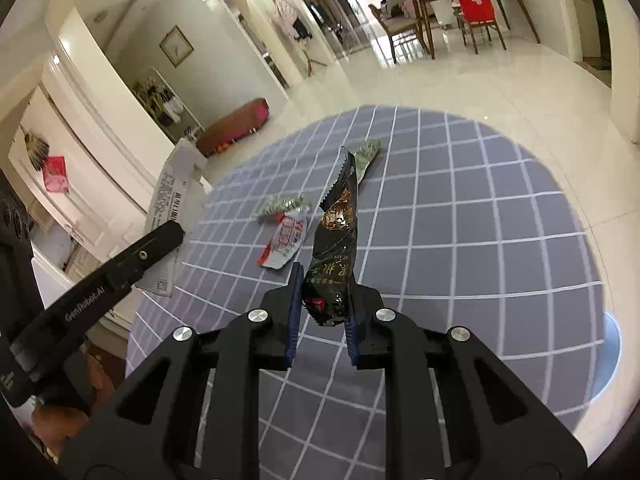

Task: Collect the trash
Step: 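Carry tissue box and snack bag over the bucket and open both tools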

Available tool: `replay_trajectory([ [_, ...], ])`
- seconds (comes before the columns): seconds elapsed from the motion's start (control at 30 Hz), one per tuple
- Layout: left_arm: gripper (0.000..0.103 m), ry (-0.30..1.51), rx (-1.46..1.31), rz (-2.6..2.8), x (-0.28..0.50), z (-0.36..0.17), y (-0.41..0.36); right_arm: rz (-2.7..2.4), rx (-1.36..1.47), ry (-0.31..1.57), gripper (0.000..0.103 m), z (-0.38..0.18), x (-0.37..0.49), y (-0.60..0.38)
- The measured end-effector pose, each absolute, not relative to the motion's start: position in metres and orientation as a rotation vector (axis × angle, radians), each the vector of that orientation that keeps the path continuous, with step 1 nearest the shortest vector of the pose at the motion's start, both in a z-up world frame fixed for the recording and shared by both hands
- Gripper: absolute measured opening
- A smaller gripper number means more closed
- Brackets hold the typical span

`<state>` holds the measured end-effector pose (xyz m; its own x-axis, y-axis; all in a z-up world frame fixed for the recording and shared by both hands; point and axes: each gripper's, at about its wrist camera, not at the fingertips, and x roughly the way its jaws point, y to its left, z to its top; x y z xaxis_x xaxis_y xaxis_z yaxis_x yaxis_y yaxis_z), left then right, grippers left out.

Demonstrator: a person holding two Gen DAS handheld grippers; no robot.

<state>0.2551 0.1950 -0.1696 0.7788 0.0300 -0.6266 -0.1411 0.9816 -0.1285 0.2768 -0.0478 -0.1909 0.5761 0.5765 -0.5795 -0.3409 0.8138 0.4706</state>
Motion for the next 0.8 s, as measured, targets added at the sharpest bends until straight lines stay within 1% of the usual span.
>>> replay_trajectory([
  [0.2, 0.021, 0.657, -0.114, -0.055, 0.256, -0.155, 0.118, 0.476, 0.386, 0.702, 0.019, -0.173, 0.253, -0.113],
  [0.43, 0.021, 0.677, -0.033, -0.290, 0.259, -0.157, 0.005, 0.288, 0.450, 0.612, 0.019, -0.171, 0.211, -0.223],
  [0.57, 0.021, 0.707, -0.001, -0.426, 0.262, -0.168, -0.061, 0.179, 0.474, 0.588, 0.019, -0.179, 0.193, -0.277],
  [0.8, 0.021, 0.795, 0.046, -0.592, 0.278, -0.210, -0.160, 0.016, 0.525, 0.599, 0.019, -0.209, 0.177, -0.359],
])
